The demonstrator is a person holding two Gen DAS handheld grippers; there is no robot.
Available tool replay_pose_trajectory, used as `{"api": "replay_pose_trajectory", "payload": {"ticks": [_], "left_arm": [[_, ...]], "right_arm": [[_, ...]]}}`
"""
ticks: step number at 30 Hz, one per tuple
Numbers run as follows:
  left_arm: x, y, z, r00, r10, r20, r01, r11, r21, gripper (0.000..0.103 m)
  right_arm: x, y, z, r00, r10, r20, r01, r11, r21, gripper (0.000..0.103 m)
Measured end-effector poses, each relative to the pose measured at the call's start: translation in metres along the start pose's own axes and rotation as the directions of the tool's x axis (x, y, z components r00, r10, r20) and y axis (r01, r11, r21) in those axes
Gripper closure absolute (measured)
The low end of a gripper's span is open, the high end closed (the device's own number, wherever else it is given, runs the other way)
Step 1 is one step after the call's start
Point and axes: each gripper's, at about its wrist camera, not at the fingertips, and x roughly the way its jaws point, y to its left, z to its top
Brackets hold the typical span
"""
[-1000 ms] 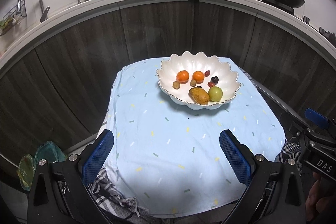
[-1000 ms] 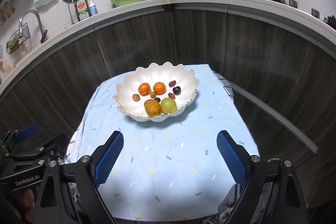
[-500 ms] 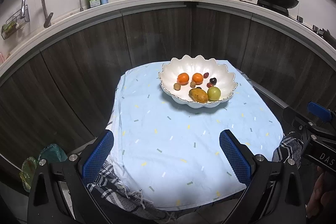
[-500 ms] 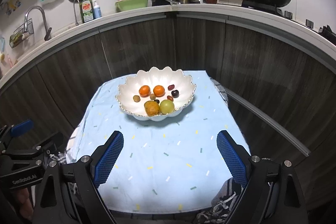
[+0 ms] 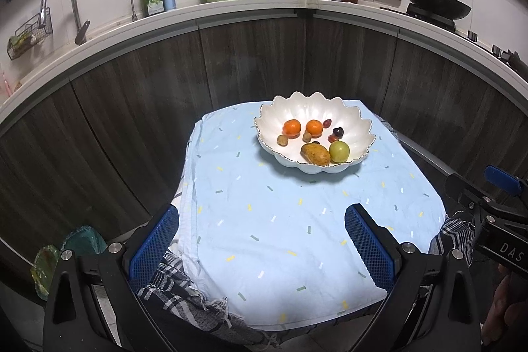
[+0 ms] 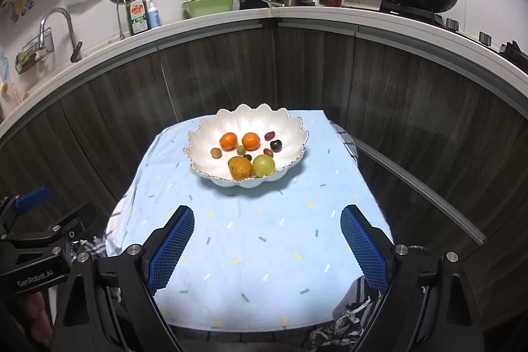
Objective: Organize fruits
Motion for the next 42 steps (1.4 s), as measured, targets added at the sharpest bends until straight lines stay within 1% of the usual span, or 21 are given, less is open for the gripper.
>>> {"api": "replay_pose_trajectory", "payload": {"ticks": [27,42], "left_arm": [[0.0056,0.0014,-0.0006,1.000,0.003,-0.017,-0.003,1.000,0.003,0.001],[0.0072,-0.0014,-0.0005,1.000,-0.010,-0.023,0.010,1.000,0.010,0.001]], "right_arm": [[0.0029,-0.0012,0.0000,1.000,0.002,-0.007,-0.002,1.000,0.000,0.012],[0.0067,-0.0016,-0.0013,1.000,-0.001,-0.014,0.001,1.000,0.018,0.012]]}}
